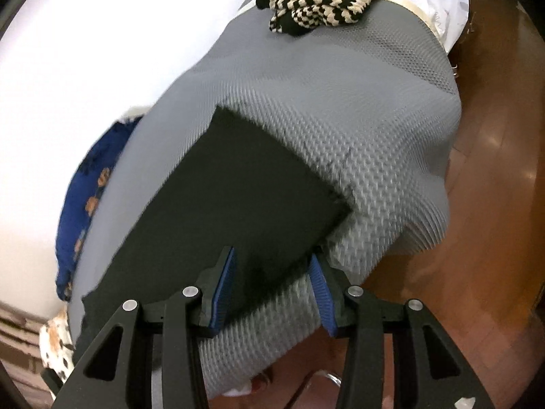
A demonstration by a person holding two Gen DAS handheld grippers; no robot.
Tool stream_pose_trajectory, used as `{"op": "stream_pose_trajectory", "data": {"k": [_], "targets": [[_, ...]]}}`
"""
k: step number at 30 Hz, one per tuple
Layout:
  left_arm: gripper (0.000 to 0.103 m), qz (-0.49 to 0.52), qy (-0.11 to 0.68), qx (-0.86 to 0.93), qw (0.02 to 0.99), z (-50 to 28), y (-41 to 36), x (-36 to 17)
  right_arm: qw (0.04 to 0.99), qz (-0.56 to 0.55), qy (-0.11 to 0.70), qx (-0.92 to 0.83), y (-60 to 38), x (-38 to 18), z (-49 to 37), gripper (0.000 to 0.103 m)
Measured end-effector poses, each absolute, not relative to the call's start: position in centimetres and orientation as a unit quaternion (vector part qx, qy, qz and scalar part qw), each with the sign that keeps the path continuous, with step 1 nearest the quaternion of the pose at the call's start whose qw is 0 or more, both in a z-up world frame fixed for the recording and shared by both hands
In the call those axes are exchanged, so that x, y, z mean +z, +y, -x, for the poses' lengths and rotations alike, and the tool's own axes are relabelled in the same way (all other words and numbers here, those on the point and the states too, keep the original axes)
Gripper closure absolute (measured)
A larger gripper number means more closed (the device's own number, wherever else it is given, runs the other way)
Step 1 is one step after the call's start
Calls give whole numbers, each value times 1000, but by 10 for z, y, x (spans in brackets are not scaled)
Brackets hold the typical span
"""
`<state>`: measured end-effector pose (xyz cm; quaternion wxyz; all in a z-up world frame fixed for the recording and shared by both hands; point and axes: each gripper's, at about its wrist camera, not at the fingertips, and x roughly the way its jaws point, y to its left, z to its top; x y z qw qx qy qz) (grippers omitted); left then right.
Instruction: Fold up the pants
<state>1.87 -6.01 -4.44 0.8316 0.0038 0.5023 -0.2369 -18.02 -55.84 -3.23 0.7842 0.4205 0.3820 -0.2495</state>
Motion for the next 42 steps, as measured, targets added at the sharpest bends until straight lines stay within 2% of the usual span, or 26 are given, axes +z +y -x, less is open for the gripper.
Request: {"op": "stream_pose_trajectory", "data": {"k": [5,8,16,26,34,42], "targets": [[43,-5,499,-235,834,-19,-61,-46,793,-454,331,-237,-576,-42,180,66],[42,-14,497,-233,835,-17,-64,-46,781,-485,321,-226,-582,-49,176,92],[42,40,496,-255,829,-23,-48,-36,802,-482,305,-180,-562,-11,150,94],[42,108,476,-249,836,-44,0,-1,849,-411,332,-26,-462,45,32,94],[42,120,466,-233,845,-57,35,21,845,-352,392,94,-348,37,-48,94],[42,130,471,-228,842,-66,57,30,829,-256,466,175,-243,8,-68,94]]}}
